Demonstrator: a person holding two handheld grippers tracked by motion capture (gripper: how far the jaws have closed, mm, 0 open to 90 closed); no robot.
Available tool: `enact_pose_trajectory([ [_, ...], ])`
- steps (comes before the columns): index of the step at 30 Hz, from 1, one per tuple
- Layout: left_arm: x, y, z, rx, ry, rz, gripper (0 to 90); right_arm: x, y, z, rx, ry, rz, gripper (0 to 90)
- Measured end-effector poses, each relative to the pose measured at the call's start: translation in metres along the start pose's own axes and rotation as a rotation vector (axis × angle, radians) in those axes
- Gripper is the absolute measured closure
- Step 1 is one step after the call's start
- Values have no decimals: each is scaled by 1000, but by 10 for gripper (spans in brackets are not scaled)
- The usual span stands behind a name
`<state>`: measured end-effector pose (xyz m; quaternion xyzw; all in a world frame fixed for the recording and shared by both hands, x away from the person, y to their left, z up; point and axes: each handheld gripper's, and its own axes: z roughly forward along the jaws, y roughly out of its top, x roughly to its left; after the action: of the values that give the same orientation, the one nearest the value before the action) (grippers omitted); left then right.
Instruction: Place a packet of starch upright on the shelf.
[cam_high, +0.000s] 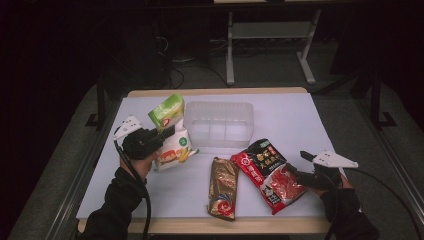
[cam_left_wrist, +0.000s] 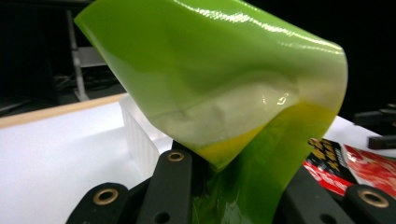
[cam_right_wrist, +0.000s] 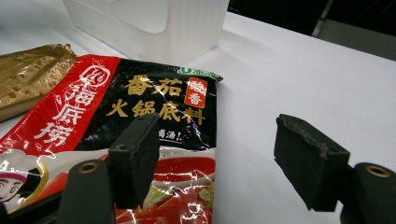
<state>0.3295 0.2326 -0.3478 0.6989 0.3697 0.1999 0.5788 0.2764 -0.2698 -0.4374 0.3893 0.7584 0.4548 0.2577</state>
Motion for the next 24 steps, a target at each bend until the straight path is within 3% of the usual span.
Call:
enact_pose_trajectory([
  [7, -3, 15, 16, -42, 47, -4, 785, -1, -1, 1, -1, -3, -3, 306],
  [14, -7, 34, 43, -61, 115, 29, 785, 1, -1, 1, -2, -2, -6, 309],
  [21, -5, 41, 71, -50, 174, 50, 782, -2, -1, -4, -20, -13, 7, 311],
  [22, -5, 42, 82, -36, 203, 79, 782, -2, -1, -4, -27, -11, 8, 311],
  [24, -4, 42, 86, -31, 214, 84, 782, -1, -1, -4, -23, -13, 5, 311],
])
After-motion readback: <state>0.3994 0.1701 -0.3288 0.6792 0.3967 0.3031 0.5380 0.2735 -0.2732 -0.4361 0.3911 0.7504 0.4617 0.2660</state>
